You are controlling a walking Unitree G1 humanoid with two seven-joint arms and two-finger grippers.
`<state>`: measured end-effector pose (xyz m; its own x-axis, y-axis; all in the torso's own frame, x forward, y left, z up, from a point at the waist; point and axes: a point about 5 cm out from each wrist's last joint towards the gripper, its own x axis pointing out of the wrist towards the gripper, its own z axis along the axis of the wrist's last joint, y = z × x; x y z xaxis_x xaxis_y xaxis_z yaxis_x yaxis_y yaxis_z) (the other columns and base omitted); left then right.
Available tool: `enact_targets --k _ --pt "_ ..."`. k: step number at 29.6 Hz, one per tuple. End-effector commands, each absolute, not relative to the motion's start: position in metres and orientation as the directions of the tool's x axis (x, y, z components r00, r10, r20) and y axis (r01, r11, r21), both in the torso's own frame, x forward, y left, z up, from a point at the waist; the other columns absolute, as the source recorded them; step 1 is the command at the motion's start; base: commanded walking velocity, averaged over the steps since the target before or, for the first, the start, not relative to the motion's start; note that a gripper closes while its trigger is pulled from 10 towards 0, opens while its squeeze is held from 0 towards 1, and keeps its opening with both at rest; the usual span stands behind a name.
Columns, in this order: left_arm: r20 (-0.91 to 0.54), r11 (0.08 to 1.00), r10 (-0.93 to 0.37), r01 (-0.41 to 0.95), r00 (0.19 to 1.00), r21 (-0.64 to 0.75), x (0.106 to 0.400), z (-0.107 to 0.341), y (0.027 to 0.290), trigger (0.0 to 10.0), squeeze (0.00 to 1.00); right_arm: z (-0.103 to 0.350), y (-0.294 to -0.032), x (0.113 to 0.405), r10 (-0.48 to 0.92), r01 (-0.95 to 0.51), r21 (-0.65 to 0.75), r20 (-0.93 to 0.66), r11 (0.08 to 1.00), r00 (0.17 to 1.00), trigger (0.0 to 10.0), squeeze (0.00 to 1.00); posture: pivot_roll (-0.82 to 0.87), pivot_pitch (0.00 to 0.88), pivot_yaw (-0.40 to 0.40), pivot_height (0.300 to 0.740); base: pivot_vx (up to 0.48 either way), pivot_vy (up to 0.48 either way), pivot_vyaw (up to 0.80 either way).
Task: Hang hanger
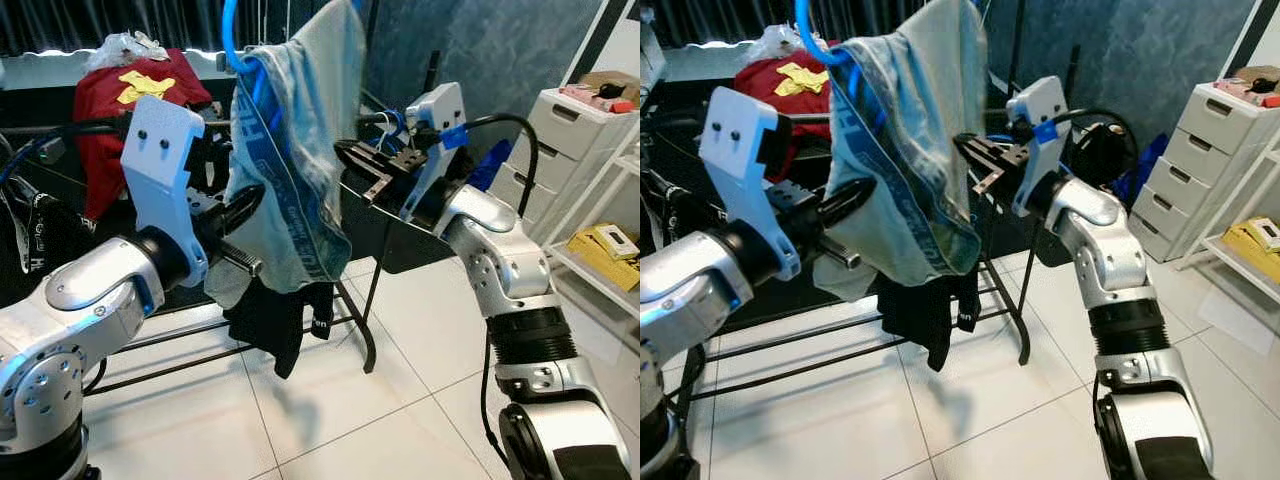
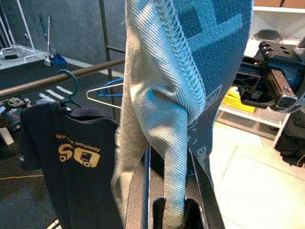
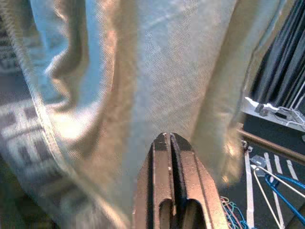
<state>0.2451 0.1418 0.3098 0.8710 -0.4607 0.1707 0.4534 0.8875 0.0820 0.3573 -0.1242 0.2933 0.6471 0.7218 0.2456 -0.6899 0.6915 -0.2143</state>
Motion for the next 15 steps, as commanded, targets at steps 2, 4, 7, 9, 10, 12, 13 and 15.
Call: enact_targets --k 2,4,7,9,10,12,13,15 --pt "0.208 0.886 -0.462 0.458 0.862 0.071 0.246 0.316 0.140 10.0 0.00 0.293 -0.127 0.359 0.721 -0.694 -0.199 0.236 0.692 0.651 10.0 1.00 0.00 0.000 -0.090 0.740 0.000 0.000 0.00" --pt "0.219 0.884 -0.464 0.462 0.858 0.063 0.246 0.318 0.138 10.0 0.00 0.292 -0.126 0.358 0.724 -0.701 -0.188 0.237 0.688 0.648 10.0 1.00 0.00 0.000 -0.091 0.740 0.000 0.000 0.00" --pt "0.229 0.883 -0.467 0.466 0.854 0.058 0.246 0.320 0.137 10.0 0.00 0.292 -0.125 0.357 0.730 -0.709 -0.181 0.240 0.681 0.640 10.0 1.00 0.00 0.000 -0.090 0.740 0.000 0.000 0.00" --pt "0.229 0.883 -0.467 0.466 0.854 0.058 0.246 0.320 0.137 10.0 0.00 0.292 -0.125 0.357 0.730 -0.709 -0.181 0.240 0.681 0.640 10.0 1.00 0.00 0.000 -0.090 0.740 0.000 0.000 0.00" --pt "0.236 0.881 -0.469 0.470 0.851 0.055 0.245 0.321 0.136 10.0 0.00 0.292 -0.123 0.355 0.738 -0.719 -0.177 0.247 0.672 0.628 10.0 1.00 0.00 0.000 -0.090 0.740 0.000 0.000 0.00" --pt "0.245 0.876 -0.476 0.479 0.845 0.050 0.245 0.322 0.135 10.0 0.00 0.292 -0.120 0.354 0.747 -0.731 -0.174 0.255 0.660 0.614 10.0 1.00 0.00 0.000 -0.089 0.740 0.000 0.000 0.00" --pt "0.245 0.876 -0.476 0.479 0.845 0.050 0.245 0.322 0.135 10.0 0.00 0.292 -0.120 0.354 0.747 -0.731 -0.174 0.255 0.660 0.614 10.0 1.00 0.00 0.000 -0.089 0.740 0.000 0.000 0.00" --pt "0.251 0.864 -0.495 0.502 0.832 0.042 0.244 0.323 0.130 10.0 0.00 0.293 -0.113 0.351 0.764 -0.751 -0.174 0.266 0.638 0.588 10.0 1.00 0.00 0.000 -0.089 0.740 0.000 0.000 0.00"
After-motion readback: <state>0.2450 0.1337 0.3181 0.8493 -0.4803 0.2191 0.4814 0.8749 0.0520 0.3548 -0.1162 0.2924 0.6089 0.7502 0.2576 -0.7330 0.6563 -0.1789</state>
